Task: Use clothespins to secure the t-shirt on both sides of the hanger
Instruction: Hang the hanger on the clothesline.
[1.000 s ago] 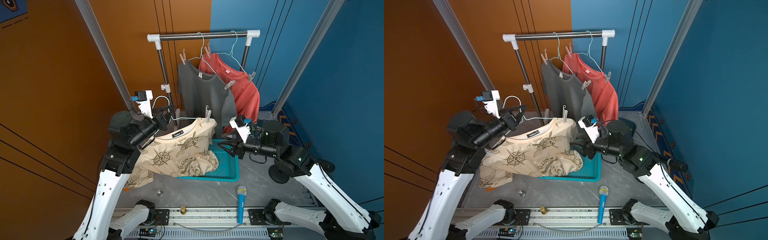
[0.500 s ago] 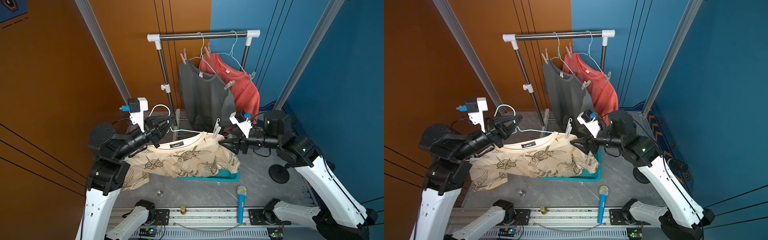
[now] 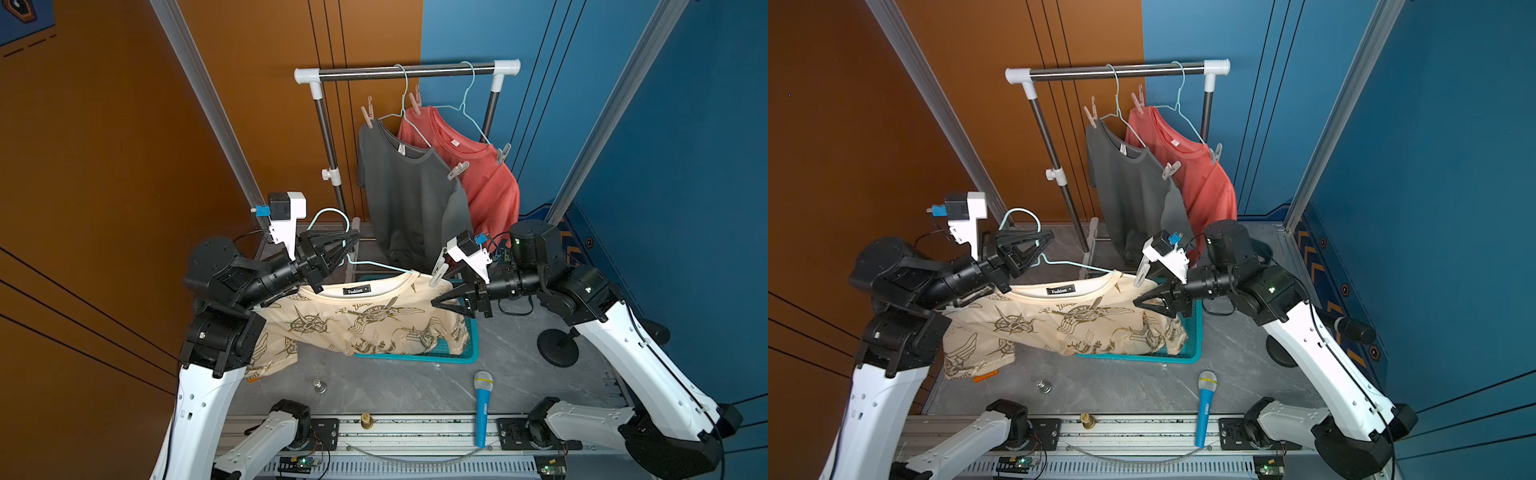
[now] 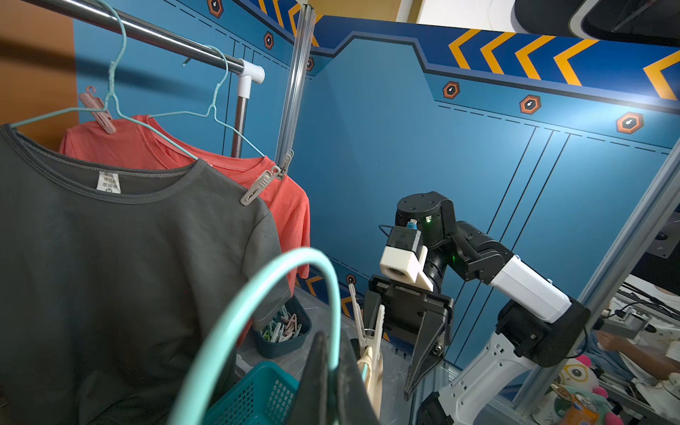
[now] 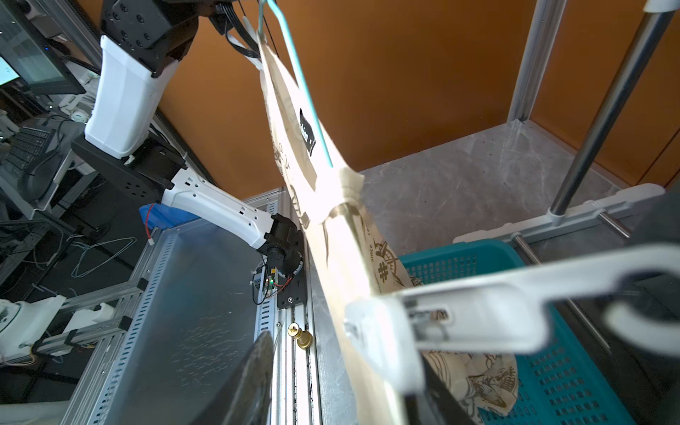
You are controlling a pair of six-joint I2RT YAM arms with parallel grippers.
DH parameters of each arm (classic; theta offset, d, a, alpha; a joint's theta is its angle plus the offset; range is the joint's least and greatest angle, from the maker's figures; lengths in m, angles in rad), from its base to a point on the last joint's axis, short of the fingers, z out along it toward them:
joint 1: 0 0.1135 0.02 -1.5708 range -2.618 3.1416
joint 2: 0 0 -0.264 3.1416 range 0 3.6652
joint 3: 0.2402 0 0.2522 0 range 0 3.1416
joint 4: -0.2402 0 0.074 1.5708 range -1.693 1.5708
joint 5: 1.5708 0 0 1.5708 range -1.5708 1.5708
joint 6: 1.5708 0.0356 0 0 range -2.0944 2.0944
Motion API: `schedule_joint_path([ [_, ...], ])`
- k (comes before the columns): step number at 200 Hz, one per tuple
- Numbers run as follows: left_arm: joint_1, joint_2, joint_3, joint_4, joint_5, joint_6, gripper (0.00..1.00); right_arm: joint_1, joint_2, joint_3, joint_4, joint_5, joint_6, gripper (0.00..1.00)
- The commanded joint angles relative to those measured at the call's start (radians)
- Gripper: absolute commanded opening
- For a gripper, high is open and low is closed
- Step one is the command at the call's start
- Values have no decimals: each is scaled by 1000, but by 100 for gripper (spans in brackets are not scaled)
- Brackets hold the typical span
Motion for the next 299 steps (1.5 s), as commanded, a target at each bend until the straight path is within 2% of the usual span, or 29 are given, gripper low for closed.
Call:
schedule_joint_path([
  [1,10,3,45,102,52,-33,5,8,8,-20,-21,-74,-1,45],
  [35,10,11,50,137,63,-53,6,16,10,-22,-18,-105,2,35],
  [74,9,19,46,160,68,-74,7,18,-21,-52,47,-116,35,0],
  [101,10,23,47,157,58,-73,13,16,-61,-93,128,-76,90,0],
  [107,10,22,47,158,53,-74,19,14,-69,-100,145,-72,101,0],
  [114,9,22,44,158,40,-75,33,12,-76,-108,166,-59,122,0],
  [124,9,20,39,158,7,-75,68,7,-89,-118,189,-43,140,0],
  [133,9,17,39,153,-37,-75,84,5,-99,-128,208,-26,157,0],
  [137,10,17,42,144,-63,-74,98,2,-104,-134,219,-17,164,0],
  [138,10,17,43,140,-70,-73,99,3,-104,-135,221,-15,166,0],
  [154,10,18,79,78,-194,-45,98,-3,-117,-146,246,27,180,0],
  [169,10,16,118,4,-374,-22,97,-8,-121,-145,244,66,182,0],
  [205,10,-49,116,-81,-929,-18,98,-15,-118,-146,218,124,180,0],
  [245,11,-192,-23,-18,-1269,-23,97,-16,-111,-142,199,214,179,0],
  [264,10,-233,-35,-69,-1361,-8,97,-16,-98,-115,191,340,182,0],
  [299,10,-258,-35,-136,-1348,17,97,0,-35,-24,217,608,190,0],
])
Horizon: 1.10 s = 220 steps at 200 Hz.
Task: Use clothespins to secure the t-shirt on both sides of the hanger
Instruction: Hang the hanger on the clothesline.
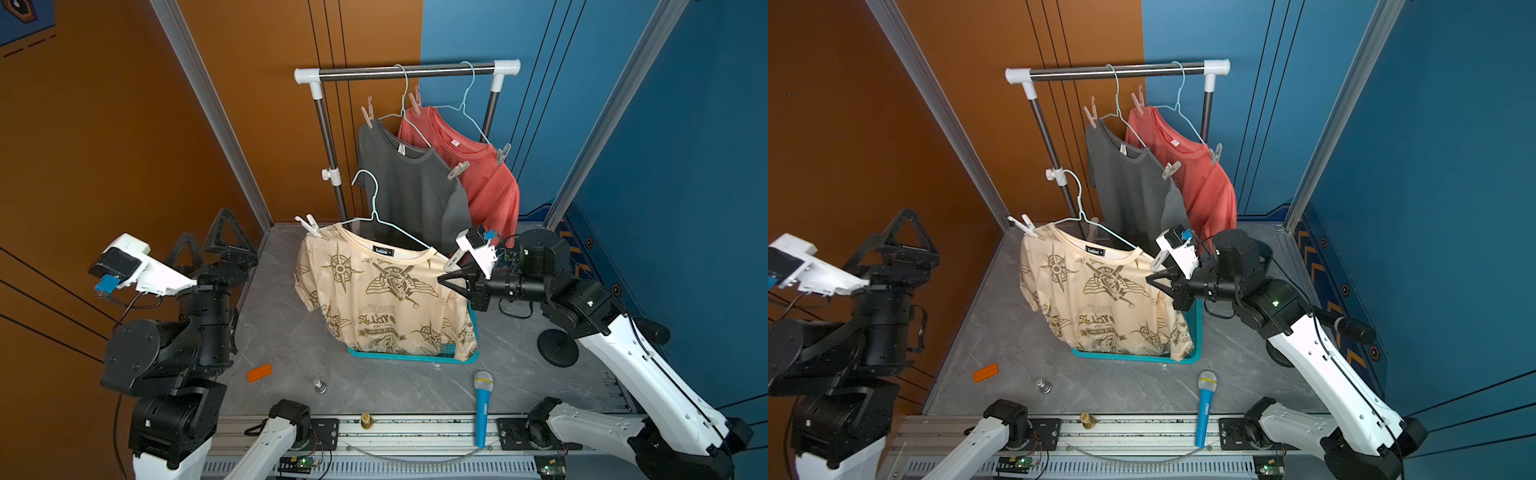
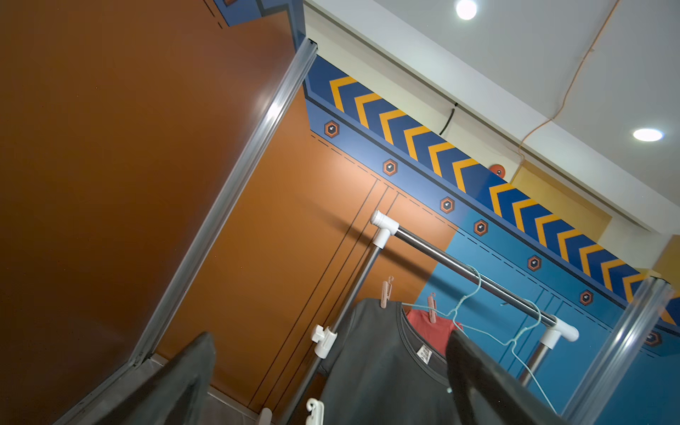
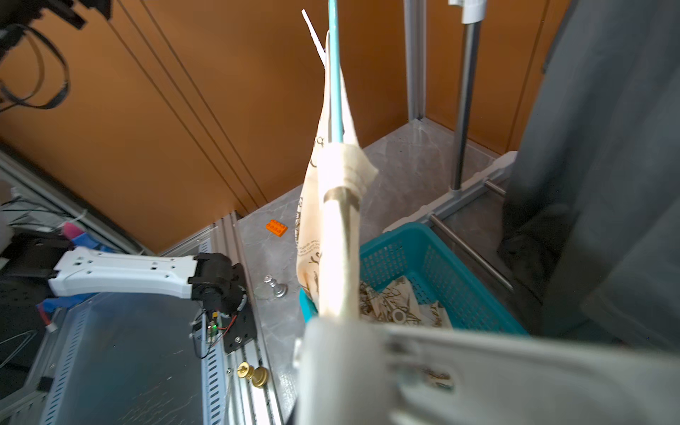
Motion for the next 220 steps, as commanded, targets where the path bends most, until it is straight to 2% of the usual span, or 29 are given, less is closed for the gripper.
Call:
schedule_joint_path([
  [1,7,1,-11,-70,-77,32,97,11,39,92,48,252,10,0],
  [46,7,-7,-54,-136,-97,16,97,126,158,290,80,620,-115,0],
  [79,7,-1,-71,-145,-84,14,98,141,241,421,136,772,-161,0],
  [111,7,9,-78,-161,-76,14,97,141,310,492,231,855,-174,0],
  [143,7,1,-91,-166,-79,19,97,120,391,586,305,840,-153,0],
  [186,7,-11,-100,-188,-91,24,97,105,539,743,292,756,-81,0],
  [220,7,-17,-107,-192,-64,27,97,96,625,758,263,682,-42,0],
])
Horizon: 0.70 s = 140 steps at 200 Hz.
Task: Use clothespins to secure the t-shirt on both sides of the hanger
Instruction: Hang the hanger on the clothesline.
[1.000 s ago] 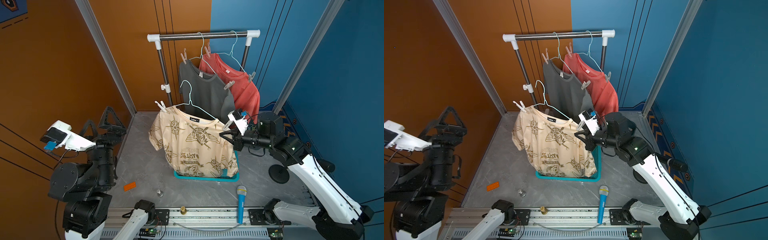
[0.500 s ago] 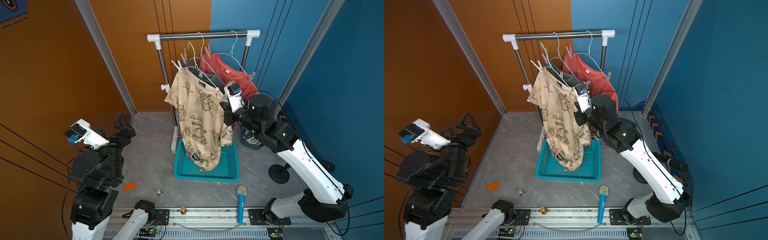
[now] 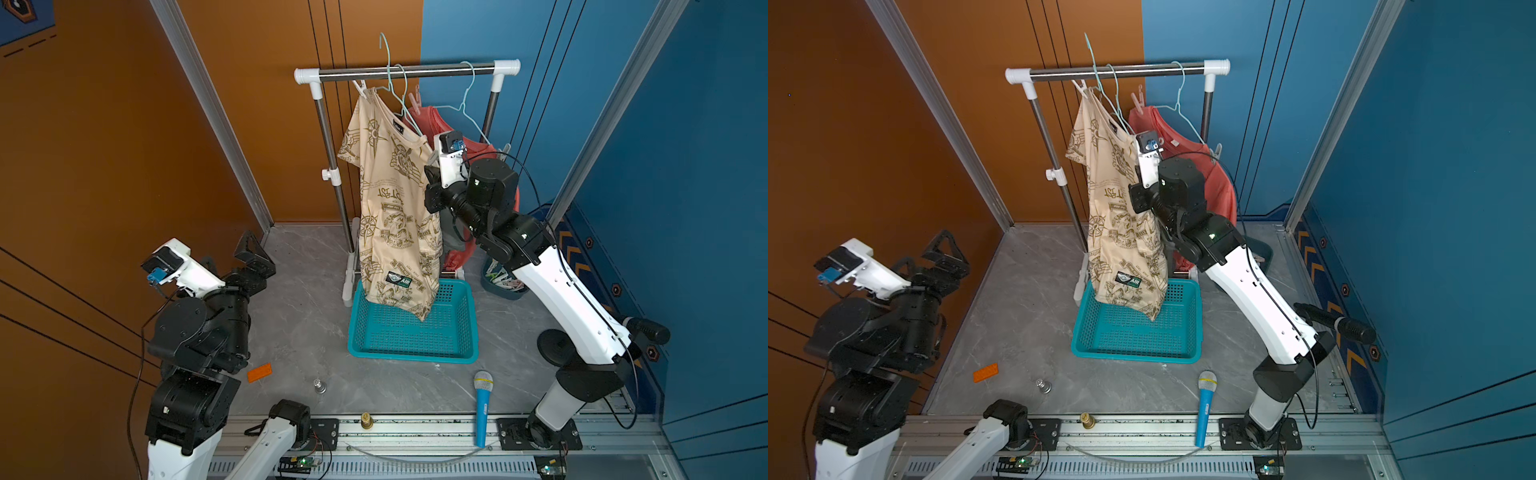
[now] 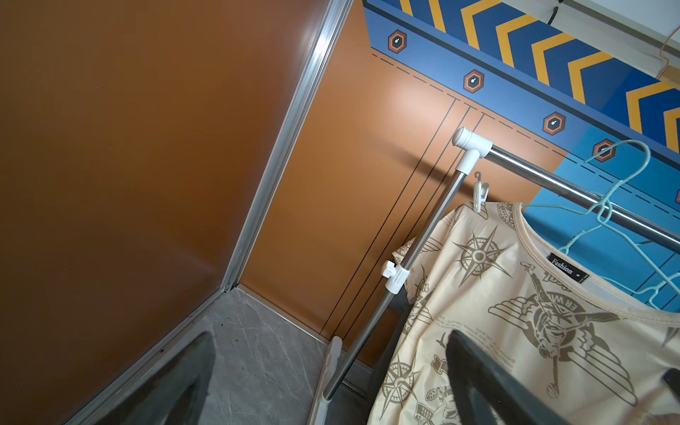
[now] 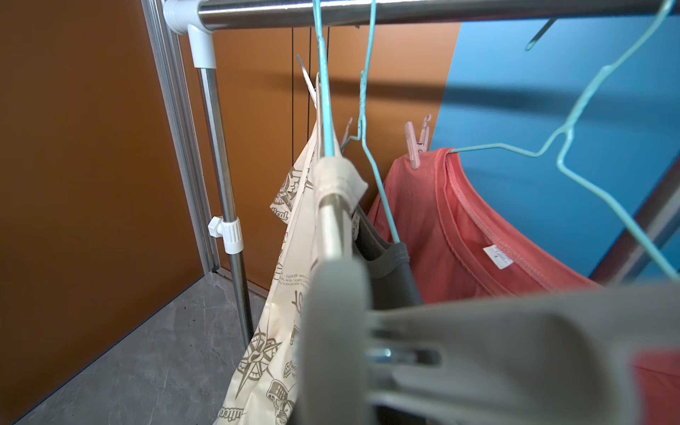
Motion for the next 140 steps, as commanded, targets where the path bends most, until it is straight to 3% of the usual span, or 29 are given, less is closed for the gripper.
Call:
schedule_joint_path([
  [1,7,-15,-15,-9,13,20,97,-10,44,35,55,-77,59,0],
  [26,7,-12,-65,42,126,2,97,-11,98,38,54,-183,136,0],
  [59,7,18,-109,45,209,-31,97,-11,138,39,24,-235,171,0],
  [70,7,29,-121,43,238,-35,97,-11,137,35,7,-244,173,13],
  [82,7,36,-133,40,266,-35,97,-43,121,15,-4,-250,175,44],
  [92,6,37,-151,40,277,-35,98,-45,92,-24,-1,-245,175,59],
  [107,4,22,-193,44,271,-41,97,-46,23,-103,7,-222,164,71],
  [140,-2,-7,-297,67,293,-57,98,-44,-223,-384,68,-161,140,74],
])
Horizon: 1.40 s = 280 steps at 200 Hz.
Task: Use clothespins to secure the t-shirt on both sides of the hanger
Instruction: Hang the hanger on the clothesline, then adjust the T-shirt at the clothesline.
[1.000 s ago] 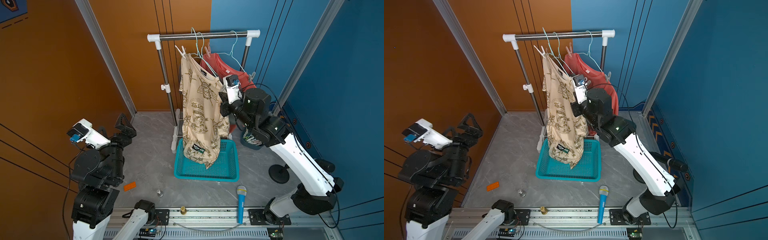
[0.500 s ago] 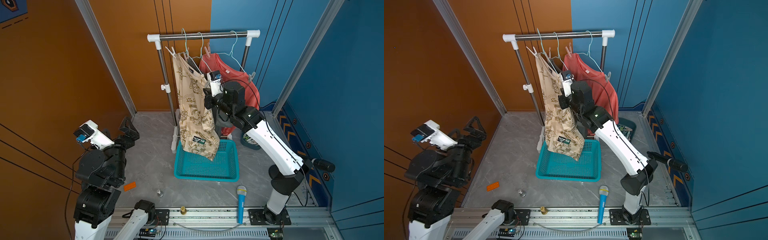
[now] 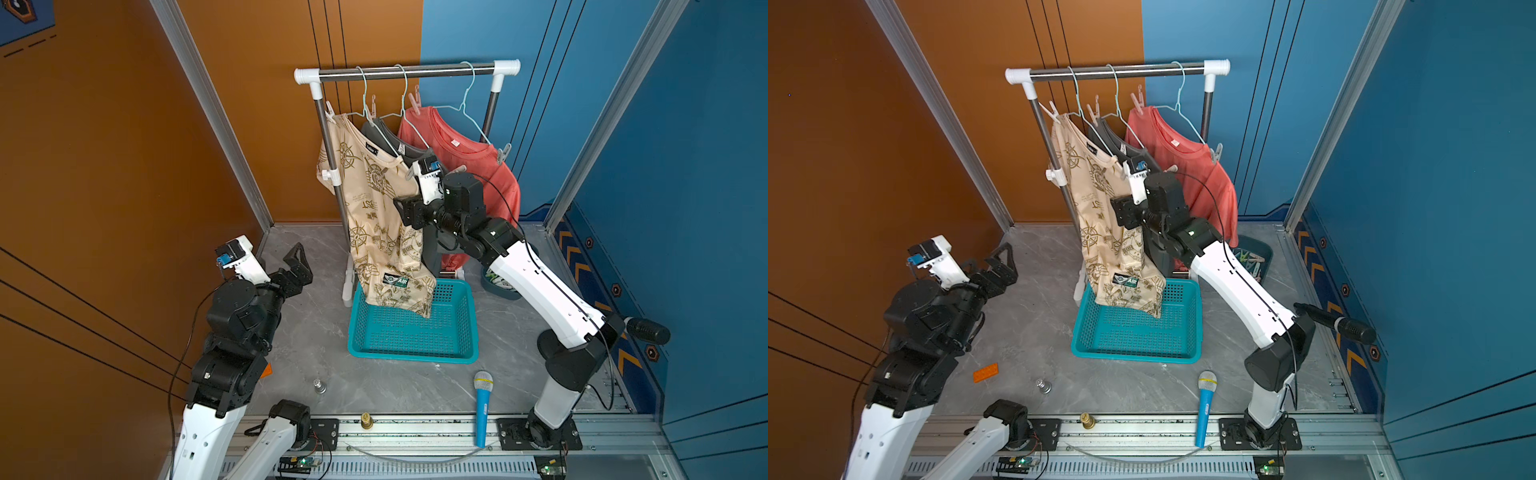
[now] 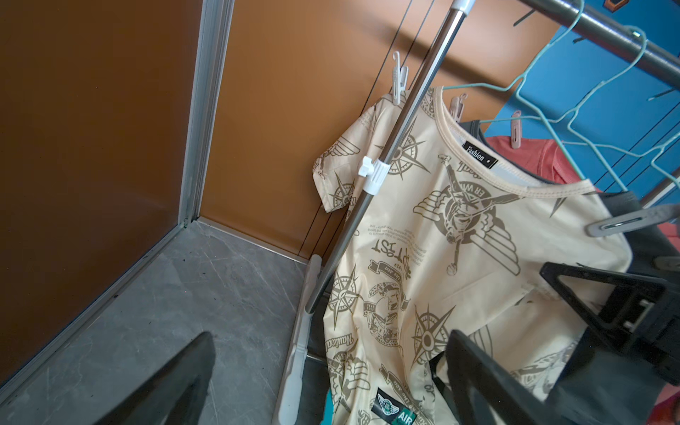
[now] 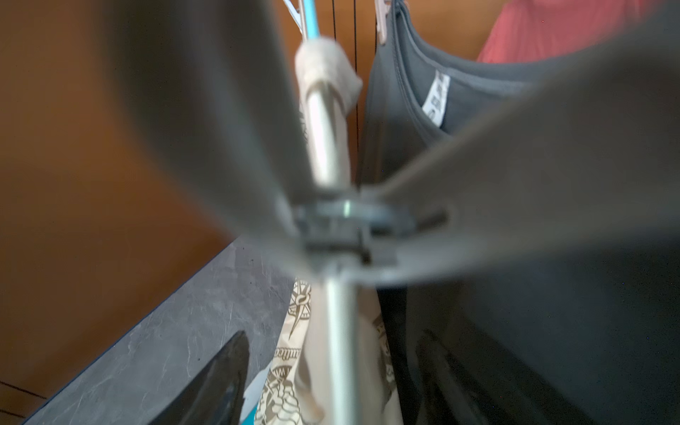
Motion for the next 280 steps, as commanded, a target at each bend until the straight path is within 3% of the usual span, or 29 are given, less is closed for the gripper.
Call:
schedule_joint_path([
  [1,-2,-19,-68,29,51,-19,98,6,-204,-160,50,53,-12,74],
  [26,-43,27,-143,36,73,-44,98,5,-417,-353,102,99,-17,75],
  [48,-142,107,-175,80,27,-39,98,3,-566,-452,115,139,-31,76],
  [77,-321,274,-146,155,-107,11,98,0,-679,-506,60,170,-46,77],
  [95,-375,393,-92,169,-141,28,98,-5,-720,-537,31,136,-52,77],
  [133,-365,569,-8,244,-95,9,98,-13,-757,-564,-12,43,-49,77],
  [161,-316,678,54,258,-27,-44,98,-20,-798,-589,-11,51,-66,77],
  [280,-261,937,211,285,70,-73,98,-105,-753,-633,-104,8,16,76],
])
